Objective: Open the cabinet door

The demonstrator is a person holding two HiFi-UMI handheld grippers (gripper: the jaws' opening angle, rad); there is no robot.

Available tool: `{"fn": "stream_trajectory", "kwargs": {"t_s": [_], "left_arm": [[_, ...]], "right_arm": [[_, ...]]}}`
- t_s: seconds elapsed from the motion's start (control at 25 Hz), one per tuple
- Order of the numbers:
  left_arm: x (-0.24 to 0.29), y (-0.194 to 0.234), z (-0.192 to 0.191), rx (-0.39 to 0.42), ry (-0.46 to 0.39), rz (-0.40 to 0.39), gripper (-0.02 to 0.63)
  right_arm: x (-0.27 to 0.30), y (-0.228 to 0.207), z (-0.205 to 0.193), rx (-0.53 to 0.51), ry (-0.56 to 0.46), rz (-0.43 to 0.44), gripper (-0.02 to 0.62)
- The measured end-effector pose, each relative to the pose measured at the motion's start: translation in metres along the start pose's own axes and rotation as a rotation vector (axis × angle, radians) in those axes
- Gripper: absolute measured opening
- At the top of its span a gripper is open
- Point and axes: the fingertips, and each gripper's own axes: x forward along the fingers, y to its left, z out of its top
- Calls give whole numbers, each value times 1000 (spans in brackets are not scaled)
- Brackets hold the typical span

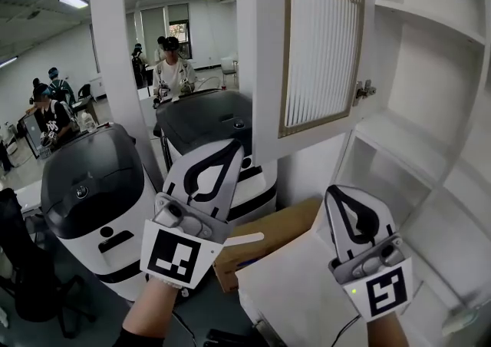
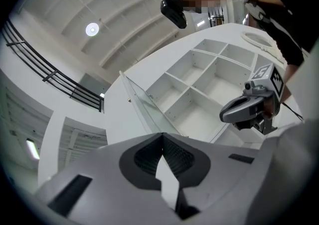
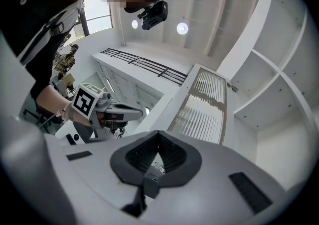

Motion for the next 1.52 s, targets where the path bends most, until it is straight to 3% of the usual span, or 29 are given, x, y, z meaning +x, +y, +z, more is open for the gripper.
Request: {"fn": "stream_trajectory", "kwargs": {"t_s": [0.36,0.88,1.12,1.52], "left_arm": [[-22,-43,-24,-57,51,-33,-5],[-44,-107,-53,-108,116,-141,-5],[-47,-141,-55,-111,104,-225,-5],[-40,-217,-53,-269,75,-397,-5]], "right_arm": [[-24,12,-23,50,56,-17,-2],[-60,33,-62,136,171,-50,-2],[-80,36,-73,131,225,-87,-2],[-134,28,-91,163,355,-207,-2]]}}
